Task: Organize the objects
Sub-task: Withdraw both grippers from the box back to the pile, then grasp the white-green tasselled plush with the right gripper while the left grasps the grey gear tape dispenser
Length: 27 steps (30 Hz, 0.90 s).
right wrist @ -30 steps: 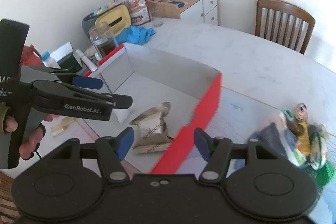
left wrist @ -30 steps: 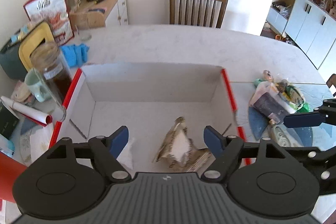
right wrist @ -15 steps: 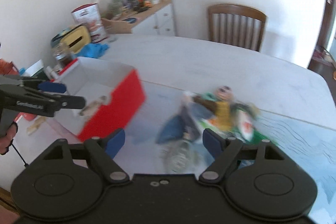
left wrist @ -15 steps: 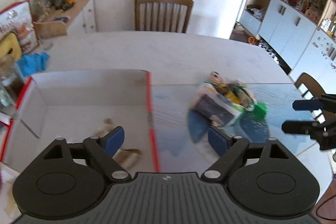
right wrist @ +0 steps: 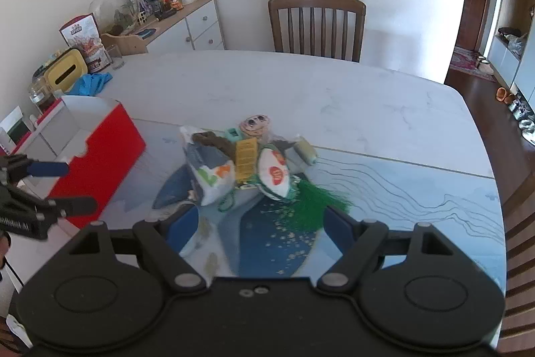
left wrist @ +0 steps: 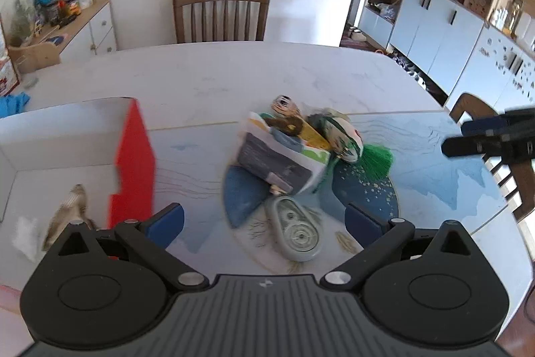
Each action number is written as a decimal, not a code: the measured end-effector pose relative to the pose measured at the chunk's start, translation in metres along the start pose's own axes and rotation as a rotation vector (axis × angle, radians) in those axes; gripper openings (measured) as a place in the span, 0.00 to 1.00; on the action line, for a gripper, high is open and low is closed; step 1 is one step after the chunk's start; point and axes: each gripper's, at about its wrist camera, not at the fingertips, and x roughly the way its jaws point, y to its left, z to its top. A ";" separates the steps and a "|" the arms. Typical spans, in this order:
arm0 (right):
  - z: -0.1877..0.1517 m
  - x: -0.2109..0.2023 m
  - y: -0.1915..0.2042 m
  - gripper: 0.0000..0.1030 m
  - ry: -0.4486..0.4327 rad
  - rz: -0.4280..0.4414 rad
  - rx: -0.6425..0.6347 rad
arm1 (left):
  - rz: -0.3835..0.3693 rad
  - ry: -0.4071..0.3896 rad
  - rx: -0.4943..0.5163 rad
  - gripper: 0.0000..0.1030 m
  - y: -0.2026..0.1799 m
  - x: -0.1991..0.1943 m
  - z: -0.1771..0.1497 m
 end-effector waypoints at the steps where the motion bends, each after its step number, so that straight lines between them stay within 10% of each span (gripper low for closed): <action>1: 0.001 0.003 -0.004 0.79 0.003 -0.003 0.001 | 0.010 -0.007 0.005 1.00 -0.006 0.005 -0.002; 27: 0.036 0.113 -0.037 0.78 0.099 0.094 0.072 | 0.179 0.076 -0.018 1.00 -0.048 0.113 -0.036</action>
